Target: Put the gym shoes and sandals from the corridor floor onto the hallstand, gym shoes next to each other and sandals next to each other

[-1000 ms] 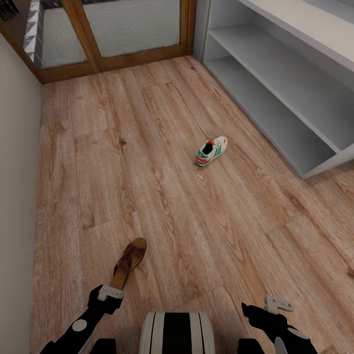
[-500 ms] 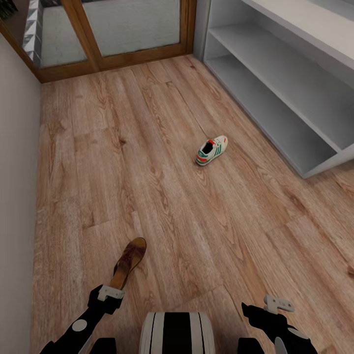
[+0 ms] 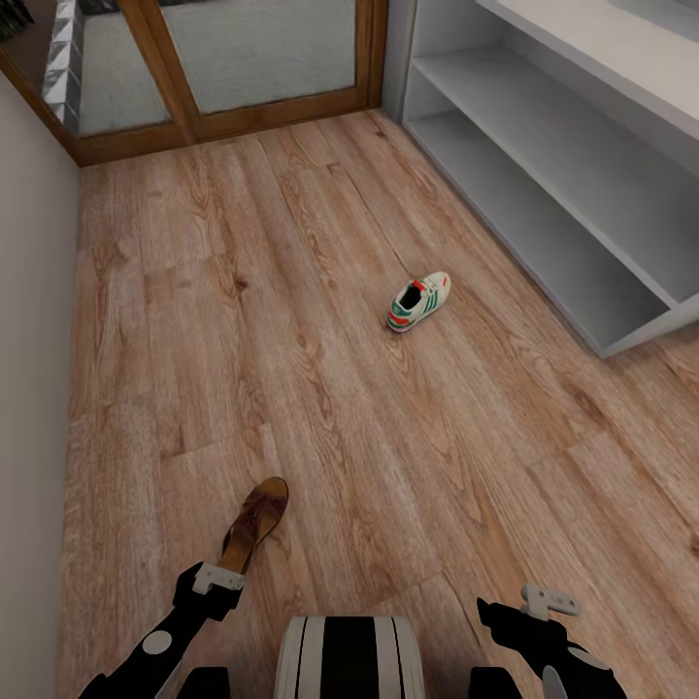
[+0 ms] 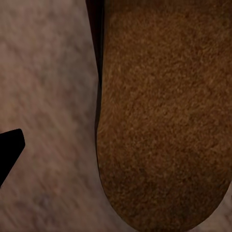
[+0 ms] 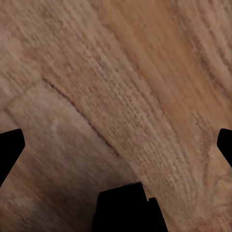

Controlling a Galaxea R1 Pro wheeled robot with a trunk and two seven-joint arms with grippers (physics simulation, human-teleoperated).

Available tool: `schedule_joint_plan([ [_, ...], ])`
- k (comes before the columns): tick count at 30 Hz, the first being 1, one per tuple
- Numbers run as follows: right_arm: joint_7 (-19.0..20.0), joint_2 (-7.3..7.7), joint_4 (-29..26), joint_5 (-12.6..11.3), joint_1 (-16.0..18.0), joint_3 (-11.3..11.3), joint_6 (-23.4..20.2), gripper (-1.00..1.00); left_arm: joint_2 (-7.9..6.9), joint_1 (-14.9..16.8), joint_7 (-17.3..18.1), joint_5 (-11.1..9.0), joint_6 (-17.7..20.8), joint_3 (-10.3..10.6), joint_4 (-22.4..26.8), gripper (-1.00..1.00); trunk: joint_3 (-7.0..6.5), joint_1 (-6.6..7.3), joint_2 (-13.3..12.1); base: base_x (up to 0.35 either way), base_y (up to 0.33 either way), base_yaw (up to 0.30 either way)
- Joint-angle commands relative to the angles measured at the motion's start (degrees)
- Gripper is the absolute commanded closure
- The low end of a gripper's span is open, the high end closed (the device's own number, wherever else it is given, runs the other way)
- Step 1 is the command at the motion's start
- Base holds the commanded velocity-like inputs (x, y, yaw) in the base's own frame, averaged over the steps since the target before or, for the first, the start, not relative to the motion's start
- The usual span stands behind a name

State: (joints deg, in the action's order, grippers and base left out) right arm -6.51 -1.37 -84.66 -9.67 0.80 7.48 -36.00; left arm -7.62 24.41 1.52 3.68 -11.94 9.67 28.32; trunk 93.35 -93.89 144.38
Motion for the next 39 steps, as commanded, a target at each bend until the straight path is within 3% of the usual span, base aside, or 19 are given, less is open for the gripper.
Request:
schedule_joint_plan([
  [1,-0.43,-0.03,-0.07,-0.61,0.03,0.02,-0.21,-1.0,-0.03,0.02,-0.03,0.38,-0.19,0.08,-0.02,-1.0,0.03,0.0,0.01,0.037,0.0,0.0],
  [26,-0.43,-0.03,-0.07,-0.61,0.03,0.03,-0.21,-1.0,-0.01,0.02,-0.03,0.38,-0.23,0.09,-0.02,-1.0,0.03,0.0,0.01,0.025,-0.02,0.0],
  [27,-0.43,-0.03,-0.07,-0.61,0.04,0.04,-0.21,-1.0,-0.01,0.02,-0.03,0.38,-0.24,0.09,-0.04,1.0,0.03,0.0,0.01,0.006,-0.005,0.0],
  [39,-0.43,-0.03,-0.07,-0.61,0.06,0.03,-0.21,-1.0,-0.09,0.02,-0.03,0.37,-0.28,0.0,-0.05,1.0,0.03,0.0,0.01,0.001,-0.001,0.0],
])
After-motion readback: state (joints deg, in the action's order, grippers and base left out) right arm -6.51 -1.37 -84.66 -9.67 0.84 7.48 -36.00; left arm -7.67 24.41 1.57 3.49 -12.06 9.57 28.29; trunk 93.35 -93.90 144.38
